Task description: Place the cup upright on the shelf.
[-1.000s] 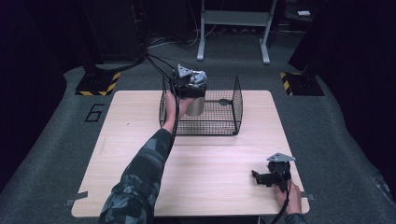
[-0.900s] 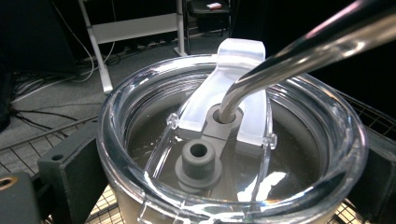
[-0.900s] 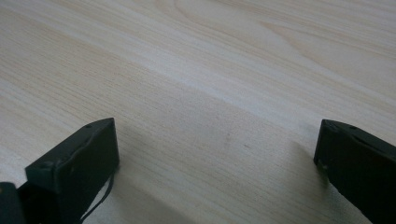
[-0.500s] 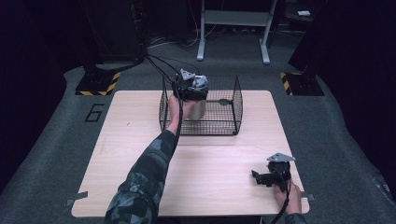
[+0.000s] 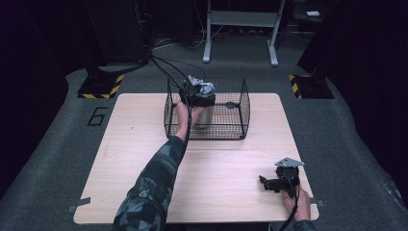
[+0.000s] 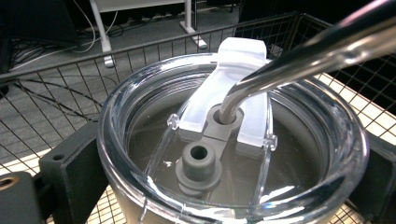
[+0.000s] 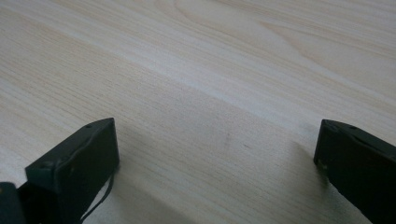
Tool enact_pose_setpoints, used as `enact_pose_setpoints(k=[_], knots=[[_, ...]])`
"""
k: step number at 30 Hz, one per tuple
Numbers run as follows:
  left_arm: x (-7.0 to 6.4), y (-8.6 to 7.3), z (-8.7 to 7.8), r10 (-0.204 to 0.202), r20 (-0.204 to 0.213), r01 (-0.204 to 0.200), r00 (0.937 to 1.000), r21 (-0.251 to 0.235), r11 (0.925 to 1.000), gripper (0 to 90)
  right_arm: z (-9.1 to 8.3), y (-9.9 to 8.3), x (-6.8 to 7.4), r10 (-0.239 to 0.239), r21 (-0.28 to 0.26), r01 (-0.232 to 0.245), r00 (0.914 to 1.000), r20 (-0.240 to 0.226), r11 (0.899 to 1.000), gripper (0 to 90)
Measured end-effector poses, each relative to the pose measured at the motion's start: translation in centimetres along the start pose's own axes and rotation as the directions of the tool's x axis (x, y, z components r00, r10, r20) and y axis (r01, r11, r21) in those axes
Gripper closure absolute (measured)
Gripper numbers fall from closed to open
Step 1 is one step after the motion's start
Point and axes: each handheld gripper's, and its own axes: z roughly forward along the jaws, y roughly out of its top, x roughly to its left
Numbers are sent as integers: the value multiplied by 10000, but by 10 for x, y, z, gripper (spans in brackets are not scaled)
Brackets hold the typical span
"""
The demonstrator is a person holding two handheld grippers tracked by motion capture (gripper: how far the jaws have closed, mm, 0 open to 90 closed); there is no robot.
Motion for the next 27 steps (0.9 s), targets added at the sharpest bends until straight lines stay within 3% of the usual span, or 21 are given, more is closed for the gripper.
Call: enact_pose_setpoints(k=[5, 13, 27], knots=[[-1, -7, 5, 123, 60, -125, 9999, 242, 9996, 39, 0, 0, 0, 3, -49, -3, 10000, 47, 10000, 0], [-4, -15, 1, 492, 187, -495, 9986, 138, 9987, 38, 0, 0, 0, -26, -38, 26, 10000, 39, 10000, 0], [0, -20, -10, 597, 444, -614, 9972, 367, 9974, 36, 0, 0, 0, -78, -17, 78, 10000, 23, 10000, 0]])
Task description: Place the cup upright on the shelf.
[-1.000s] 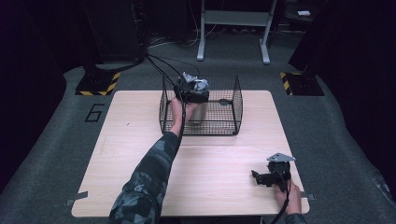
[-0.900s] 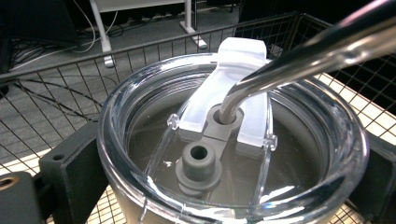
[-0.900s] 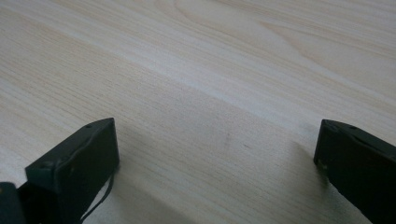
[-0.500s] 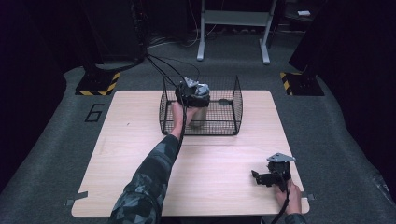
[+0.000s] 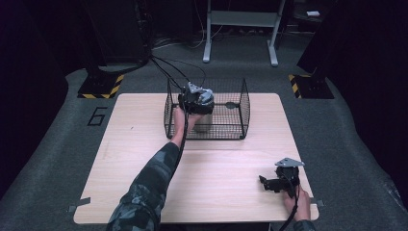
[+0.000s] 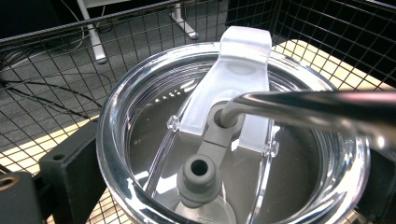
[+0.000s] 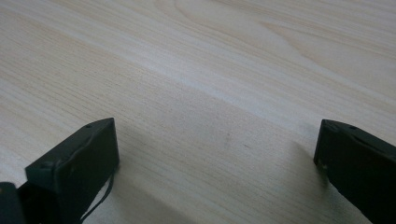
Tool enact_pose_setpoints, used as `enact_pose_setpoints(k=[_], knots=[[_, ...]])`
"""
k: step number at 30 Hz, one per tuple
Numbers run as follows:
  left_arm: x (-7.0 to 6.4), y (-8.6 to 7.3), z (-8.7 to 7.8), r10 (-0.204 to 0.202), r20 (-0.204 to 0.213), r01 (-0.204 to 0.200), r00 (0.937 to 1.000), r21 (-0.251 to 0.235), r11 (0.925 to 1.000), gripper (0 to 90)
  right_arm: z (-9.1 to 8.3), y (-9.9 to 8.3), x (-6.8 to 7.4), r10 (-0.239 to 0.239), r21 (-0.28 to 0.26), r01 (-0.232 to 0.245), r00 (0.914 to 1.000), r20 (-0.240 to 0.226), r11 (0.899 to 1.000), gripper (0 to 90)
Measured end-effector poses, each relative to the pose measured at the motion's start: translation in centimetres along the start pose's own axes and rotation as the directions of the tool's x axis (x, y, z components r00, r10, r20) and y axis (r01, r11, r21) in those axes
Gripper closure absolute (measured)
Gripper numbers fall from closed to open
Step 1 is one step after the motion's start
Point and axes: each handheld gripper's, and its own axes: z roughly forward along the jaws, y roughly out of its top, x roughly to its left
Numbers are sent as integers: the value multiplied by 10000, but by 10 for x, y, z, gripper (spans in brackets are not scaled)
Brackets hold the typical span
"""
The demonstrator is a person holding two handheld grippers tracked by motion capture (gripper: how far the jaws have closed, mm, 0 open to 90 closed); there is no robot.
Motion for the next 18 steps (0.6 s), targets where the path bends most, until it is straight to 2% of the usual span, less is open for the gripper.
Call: enact_pose_setpoints(k=[6, 8, 11, 18], knots=[[0, 1, -1, -39, 1, 39, 10000, 96, 9999, 35, 0, 0, 0, -5, -2, 5, 10000, -2, 10000, 0], [-1, 3, -4, -59, -116, 59, 9999, 60, 10000, 17, 0, 0, 0, -9, -4, 9, 10000, 2, 10000, 0], [-1, 7, -9, 109, -83, -108, 9999, 77, 9999, 1, 0, 0, 0, -24, -7, 24, 10000, -1, 10000, 0], [-2, 12, -23, 304, 266, -314, 9992, 388, 9988, 0, 0, 0, 0, -27, -7, 27, 10000, -2, 10000, 0]])
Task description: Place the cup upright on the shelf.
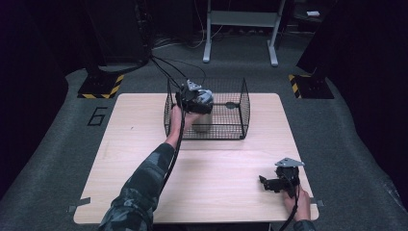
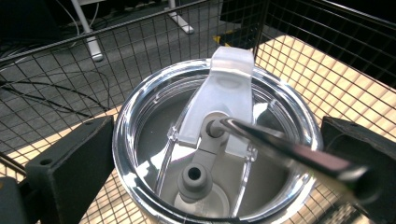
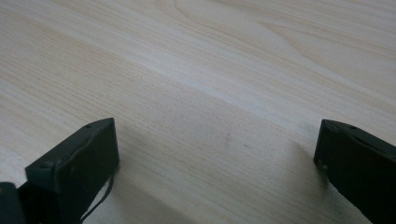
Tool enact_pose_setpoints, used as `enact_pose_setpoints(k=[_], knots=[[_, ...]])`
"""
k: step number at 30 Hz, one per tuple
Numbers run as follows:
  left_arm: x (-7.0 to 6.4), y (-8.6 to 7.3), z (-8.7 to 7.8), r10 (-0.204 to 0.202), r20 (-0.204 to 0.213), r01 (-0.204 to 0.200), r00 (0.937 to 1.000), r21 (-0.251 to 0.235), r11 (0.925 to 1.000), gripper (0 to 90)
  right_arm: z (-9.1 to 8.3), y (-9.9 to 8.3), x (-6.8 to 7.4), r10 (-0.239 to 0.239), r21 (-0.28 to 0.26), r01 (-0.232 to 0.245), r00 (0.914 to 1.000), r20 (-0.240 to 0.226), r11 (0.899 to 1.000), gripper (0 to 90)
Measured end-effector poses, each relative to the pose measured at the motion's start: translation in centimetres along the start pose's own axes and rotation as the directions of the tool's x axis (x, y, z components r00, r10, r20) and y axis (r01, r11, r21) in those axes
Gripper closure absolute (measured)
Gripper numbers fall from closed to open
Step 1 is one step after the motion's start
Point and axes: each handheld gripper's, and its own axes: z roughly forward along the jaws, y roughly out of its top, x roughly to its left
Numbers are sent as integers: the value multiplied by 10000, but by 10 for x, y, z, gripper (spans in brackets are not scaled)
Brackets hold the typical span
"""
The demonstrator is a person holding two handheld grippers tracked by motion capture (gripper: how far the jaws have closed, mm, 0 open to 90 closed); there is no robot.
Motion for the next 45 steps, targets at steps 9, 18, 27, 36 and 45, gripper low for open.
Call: enact_pose_setpoints(k=[9, 18, 27, 36, 45], knots=[[-2, -3, -27, 78, 330, -86, 9994, 263, 9996, 2, 0, 0, 0, 3, 2, -3, 10000, 1, 10000, 0], [-15, -5, -62, 520, 833, -537, 9952, 191, 9984, 2, 0, 0, 0, 6, 0, -6, 10000, 2, 10000, 0], [-24, -14, -101, 1012, 1229, -1041, 9872, 178, 9944, 1, 0, 0, 0, 7, -3, -7, 10000, 3, 10000, 0], [-30, -38, -136, 1298, 1486, -1358, 9803, 310, 9902, 1, 0, 0, 0, 6, 1, -6, 10000, 3, 10000, 0], [-30, -76, -162, 1361, 1600, -1475, 9777, 611, 9872, 1, 0, 0, 0, 3, 2, -3, 10000, 3, 10000, 0]])
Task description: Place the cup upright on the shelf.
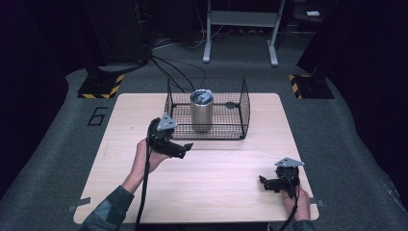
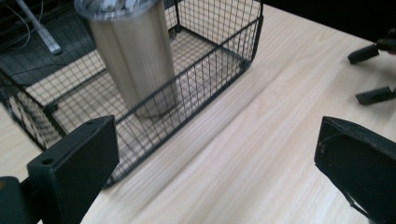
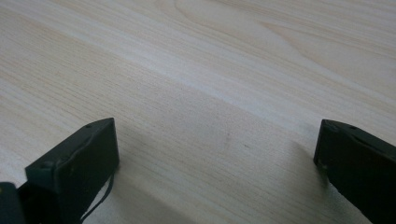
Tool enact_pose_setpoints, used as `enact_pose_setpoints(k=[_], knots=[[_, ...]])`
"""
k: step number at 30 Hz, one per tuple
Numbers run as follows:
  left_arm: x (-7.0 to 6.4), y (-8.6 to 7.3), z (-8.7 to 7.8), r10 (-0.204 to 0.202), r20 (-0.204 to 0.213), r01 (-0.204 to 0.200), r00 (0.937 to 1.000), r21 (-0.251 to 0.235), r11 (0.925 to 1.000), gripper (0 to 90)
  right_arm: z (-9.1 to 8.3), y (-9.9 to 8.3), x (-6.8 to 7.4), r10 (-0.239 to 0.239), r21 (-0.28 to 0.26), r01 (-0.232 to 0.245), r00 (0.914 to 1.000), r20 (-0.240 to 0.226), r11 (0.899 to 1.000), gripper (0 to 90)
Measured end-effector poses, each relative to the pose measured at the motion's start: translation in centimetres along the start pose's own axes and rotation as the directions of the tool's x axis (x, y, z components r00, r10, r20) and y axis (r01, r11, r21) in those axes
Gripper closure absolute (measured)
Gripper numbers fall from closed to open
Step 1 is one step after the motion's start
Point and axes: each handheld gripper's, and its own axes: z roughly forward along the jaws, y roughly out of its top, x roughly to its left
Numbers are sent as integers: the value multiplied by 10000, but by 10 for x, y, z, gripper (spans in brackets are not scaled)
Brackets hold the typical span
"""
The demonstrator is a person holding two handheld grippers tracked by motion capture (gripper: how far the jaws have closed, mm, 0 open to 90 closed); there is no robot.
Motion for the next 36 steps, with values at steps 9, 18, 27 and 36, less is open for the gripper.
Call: enact_pose_setpoints(k=[9, 18, 27, 36], knots=[[1, -54, -11, -507, -273, 518, 9983, 418, 9978, 1, 0, 0, 0, 6, 6, -6, 10000, 5, 10000, 0], [3, -105, -8, -1008, -736, 1064, 9922, 773, 9913, 1, 0, 0, 0, 5, 9, -5, 10000, 2, 10000, 0], [6, -164, 7, -1759, -1017, 1897, 9791, 1474, 9707, 0, 0, 0, 0, -20, -1, 20, 10000, 7, 10000, 0], [9, -187, 10, -2176, -1414, 2342, 9657, 1131, 9656, 0, 0, 0, 0, 51, 9, -51, 10000, 7, 10000, 0]])
